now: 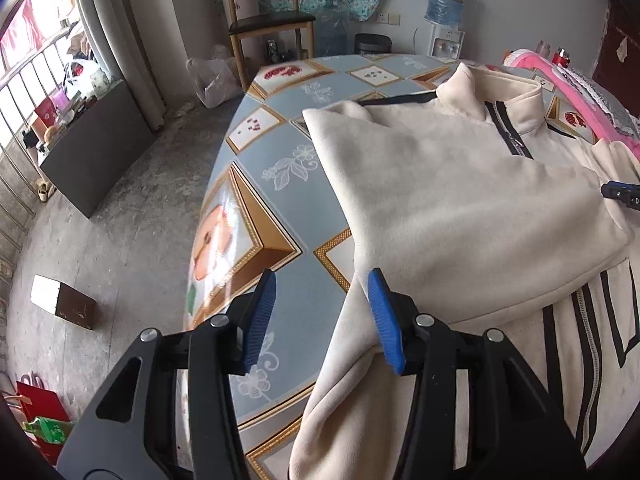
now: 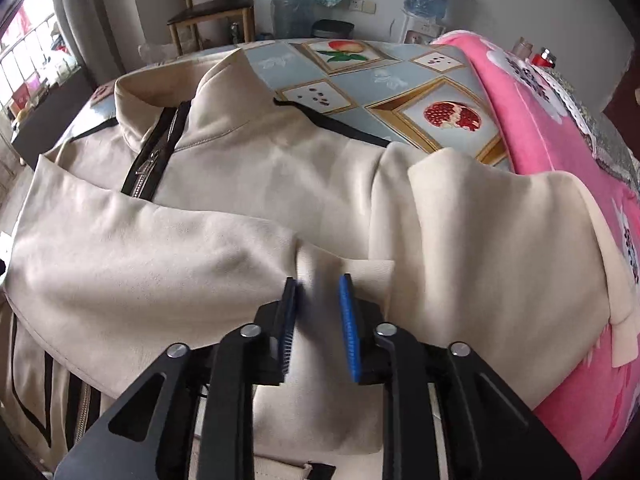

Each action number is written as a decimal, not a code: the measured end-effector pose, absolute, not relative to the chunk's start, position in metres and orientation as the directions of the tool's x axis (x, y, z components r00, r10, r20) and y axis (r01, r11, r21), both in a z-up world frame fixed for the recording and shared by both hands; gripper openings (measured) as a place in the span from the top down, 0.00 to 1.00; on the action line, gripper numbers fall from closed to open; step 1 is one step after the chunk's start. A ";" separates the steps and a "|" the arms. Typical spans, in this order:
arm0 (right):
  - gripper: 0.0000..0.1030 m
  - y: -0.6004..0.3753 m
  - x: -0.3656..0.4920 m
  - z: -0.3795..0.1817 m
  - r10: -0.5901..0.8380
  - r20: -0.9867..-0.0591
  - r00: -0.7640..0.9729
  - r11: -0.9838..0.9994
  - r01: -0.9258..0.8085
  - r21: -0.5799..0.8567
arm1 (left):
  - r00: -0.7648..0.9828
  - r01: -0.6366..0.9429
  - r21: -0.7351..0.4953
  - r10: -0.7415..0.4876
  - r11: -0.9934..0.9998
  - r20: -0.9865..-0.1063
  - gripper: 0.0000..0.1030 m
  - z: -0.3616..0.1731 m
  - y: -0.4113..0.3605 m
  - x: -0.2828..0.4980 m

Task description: Fold large clothes

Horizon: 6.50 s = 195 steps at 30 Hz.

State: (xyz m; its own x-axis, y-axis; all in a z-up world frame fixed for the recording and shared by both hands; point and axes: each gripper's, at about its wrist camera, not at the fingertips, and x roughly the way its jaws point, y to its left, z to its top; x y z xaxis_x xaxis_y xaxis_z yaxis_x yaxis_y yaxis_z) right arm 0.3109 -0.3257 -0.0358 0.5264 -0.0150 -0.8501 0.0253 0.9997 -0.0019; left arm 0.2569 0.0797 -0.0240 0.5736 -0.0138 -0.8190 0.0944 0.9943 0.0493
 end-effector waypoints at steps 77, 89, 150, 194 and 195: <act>0.53 -0.267 0.264 -0.011 0.578 -0.624 0.525 0.764 -0.081 0.640 | 0.288 0.287 -0.445 -0.519 0.849 -0.805 0.66 -0.016 0.024 0.246; 0.54 -0.324 0.178 -0.064 0.226 -0.767 0.600 0.952 0.033 0.306 | 0.204 0.172 -0.467 -0.495 0.867 -0.844 0.72 -0.055 -0.051 0.326; 0.87 -0.410 0.333 -0.045 -0.057 -0.797 0.601 0.958 0.258 0.126 | 0.543 0.108 -0.218 -0.242 0.970 -0.804 0.93 -0.033 0.091 0.286; 0.32 -0.371 0.039 -0.055 0.088 -0.858 0.506 0.965 0.172 0.200 | 0.445 0.153 -0.338 -0.370 0.929 -0.816 0.69 -0.073 0.131 0.038; 0.32 -0.370 0.035 -0.056 0.093 -0.857 0.506 0.963 0.172 0.206 | 0.439 0.153 -0.342 -0.374 0.927 -0.817 0.72 -0.075 0.130 0.035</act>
State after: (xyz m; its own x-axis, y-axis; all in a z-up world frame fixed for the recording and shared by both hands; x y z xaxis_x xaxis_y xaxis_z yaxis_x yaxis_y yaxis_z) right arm 0.0346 -0.3703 -0.0563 0.5061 0.0930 -0.8574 0.1716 0.9634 0.2058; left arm 0.0352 0.1305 -0.0748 0.4391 -0.3737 -0.8170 0.1528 0.9272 -0.3420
